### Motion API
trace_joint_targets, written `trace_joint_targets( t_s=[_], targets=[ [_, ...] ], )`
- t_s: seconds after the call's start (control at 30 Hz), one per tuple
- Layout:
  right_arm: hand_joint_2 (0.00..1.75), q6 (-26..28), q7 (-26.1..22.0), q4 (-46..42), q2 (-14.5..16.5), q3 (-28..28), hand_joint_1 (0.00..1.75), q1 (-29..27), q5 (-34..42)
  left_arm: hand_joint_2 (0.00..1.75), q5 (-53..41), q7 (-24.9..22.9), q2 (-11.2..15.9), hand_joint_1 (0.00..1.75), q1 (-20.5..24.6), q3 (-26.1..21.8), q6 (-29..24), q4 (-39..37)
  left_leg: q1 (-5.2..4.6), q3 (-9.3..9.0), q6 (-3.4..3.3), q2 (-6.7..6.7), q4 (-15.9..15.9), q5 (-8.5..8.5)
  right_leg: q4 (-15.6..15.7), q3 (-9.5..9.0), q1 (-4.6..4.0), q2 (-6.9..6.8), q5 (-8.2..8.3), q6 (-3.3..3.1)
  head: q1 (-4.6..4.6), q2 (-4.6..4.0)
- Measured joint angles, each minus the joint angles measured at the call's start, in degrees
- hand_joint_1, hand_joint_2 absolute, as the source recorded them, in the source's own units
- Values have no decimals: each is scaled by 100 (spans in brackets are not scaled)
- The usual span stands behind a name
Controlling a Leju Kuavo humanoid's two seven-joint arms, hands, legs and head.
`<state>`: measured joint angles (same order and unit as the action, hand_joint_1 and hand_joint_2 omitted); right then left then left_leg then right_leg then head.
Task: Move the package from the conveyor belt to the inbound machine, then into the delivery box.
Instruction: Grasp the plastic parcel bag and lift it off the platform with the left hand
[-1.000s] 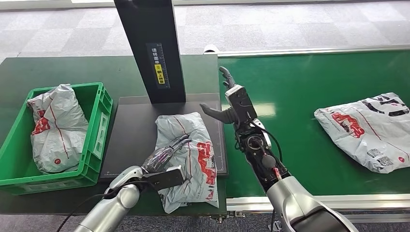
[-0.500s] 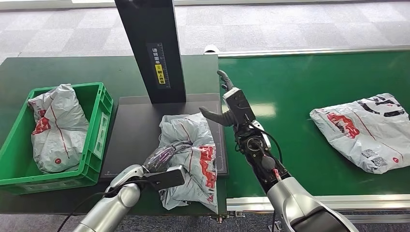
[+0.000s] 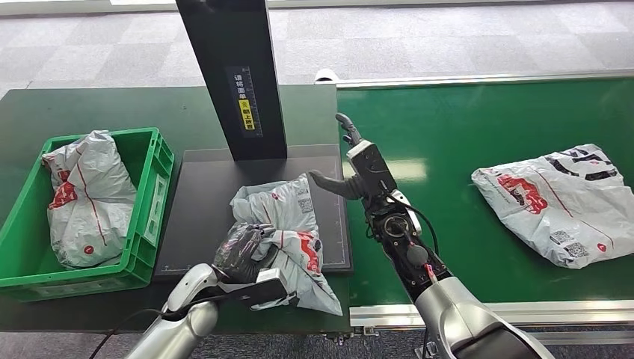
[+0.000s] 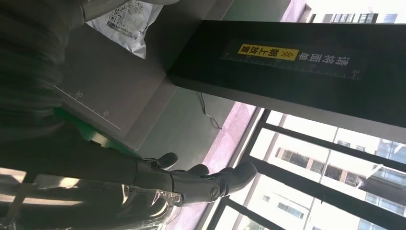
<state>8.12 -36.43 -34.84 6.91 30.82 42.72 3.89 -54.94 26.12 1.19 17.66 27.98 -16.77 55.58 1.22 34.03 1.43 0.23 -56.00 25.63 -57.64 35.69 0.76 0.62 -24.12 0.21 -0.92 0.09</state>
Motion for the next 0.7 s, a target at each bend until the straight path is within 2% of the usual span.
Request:
trace_joint_targets(
  t_s=[0.17, 0.3, 0.4, 0.53, 0.63, 0.7],
  targets=[
    [175, -78, -77, 0, -4, -9, 0, 11, -9, 0, -66, -53, -4, 175, -53, 19, -322, -1, 0, 0, 0, 1, -1, 0, 0, 0, 0, 0, 0, 0, 0, 0],
    [175, -92, -153, 0, -20, -26, 0, 19, 24, 0, 111, 41, -38, 175, -118, -39, -1065, 112, 0, 0, 0, 1, -1, 0, 0, 2, 0, 0, 0, 0, 0, 0],
    [175, -209, -108, 0, -28, -26, 0, 13, 123, 0, 647, 236, -102, 175, -163, -220, -1576, 328, 0, 2, 0, 1, -1, 0, 0, 5, 0, 1, 0, 0, -1, 0],
    [175, -802, 308, 23, -23, -22, 0, -12, 475, 175, 2240, 584, -206, 175, -257, -622, -1519, 774, 0, 5, 0, 1, 0, 0, 0, 6, 0, 1, 0, 0, 0, 0],
    [175, -1501, 837, 123, -5, -17, 0, -20, 777, 175, 3475, 717, -274, 175, -415, -984, -1185, 1127, 0, 6, 0, 2, 0, 0, 0, 7, 0, 1, 0, 0, 0, 0],
    [175, -1922, 1151, 231, 15, -4, 0, -19, 900, 175, 3952, 807, -298, 175, -526, -1191, -1027, 1343, 0, 7, 0, 1, 0, 0, 0, 8, 0, 0, 0, 0, 0, 0]
  ],
)
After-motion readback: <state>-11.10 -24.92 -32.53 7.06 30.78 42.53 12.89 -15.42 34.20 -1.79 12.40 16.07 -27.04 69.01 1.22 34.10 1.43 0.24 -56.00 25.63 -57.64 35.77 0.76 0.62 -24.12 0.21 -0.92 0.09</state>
